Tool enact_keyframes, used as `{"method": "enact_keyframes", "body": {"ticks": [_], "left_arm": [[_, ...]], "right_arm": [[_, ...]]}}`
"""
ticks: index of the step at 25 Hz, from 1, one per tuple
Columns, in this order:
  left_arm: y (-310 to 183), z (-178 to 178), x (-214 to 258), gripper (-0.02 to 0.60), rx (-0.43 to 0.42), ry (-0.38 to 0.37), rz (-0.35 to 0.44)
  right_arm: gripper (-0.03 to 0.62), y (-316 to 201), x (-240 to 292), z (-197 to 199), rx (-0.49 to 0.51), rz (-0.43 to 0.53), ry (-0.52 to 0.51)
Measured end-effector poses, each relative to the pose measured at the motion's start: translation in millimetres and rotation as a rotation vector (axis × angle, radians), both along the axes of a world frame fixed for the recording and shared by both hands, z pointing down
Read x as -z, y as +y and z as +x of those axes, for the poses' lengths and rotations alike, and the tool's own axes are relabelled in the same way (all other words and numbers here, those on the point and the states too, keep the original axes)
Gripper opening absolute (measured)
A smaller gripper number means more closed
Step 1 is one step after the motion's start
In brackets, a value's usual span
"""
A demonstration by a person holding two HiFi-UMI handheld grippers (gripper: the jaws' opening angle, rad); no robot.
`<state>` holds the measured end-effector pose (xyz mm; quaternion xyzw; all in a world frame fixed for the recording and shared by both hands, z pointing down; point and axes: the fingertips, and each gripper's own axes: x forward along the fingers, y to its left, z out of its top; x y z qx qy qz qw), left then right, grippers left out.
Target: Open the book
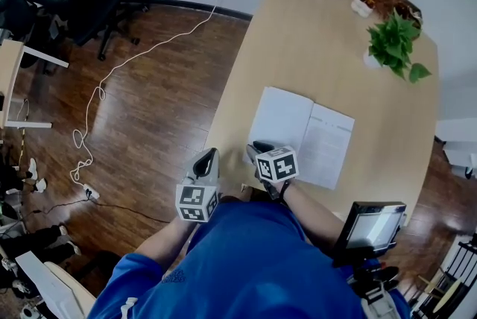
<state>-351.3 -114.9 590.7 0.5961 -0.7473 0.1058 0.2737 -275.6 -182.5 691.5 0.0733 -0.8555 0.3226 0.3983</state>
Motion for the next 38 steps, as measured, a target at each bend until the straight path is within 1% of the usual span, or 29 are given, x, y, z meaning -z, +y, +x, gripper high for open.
{"method": "enact_keyframes", "body": {"ticks": [7, 12, 16, 21, 27, 33, 38], "left_arm": [[1, 7, 4, 0.006, -0.028, 0.002, 0.018], [-3, 15, 4, 0.006, -0.071, 0.011, 0.032], [-16, 29, 4, 0.006, -0.133, 0.018, 0.043], [-38, 65, 12, 0.006, -0.215, 0.02, 0.079], [-55, 116, 25, 0.006, -0.288, 0.014, 0.112], [-51, 166, 35, 0.006, -0.319, 0.0, 0.124], [-38, 206, 47, 0.006, -0.32, -0.022, 0.139]], "right_arm": [[0.078, 5, 13, 5, -0.024, 0.015, -0.037], [0.078, -3, 27, 18, -0.081, 0.077, -0.047], [0.078, -14, 43, 41, -0.142, 0.134, -0.046], [0.078, -24, 64, 81, -0.209, 0.219, -0.059], [0.077, -26, 87, 136, -0.283, 0.28, -0.078], [0.075, -18, 114, 188, -0.319, 0.359, -0.124], [0.071, -6, 139, 228, -0.311, 0.467, -0.176]]}}
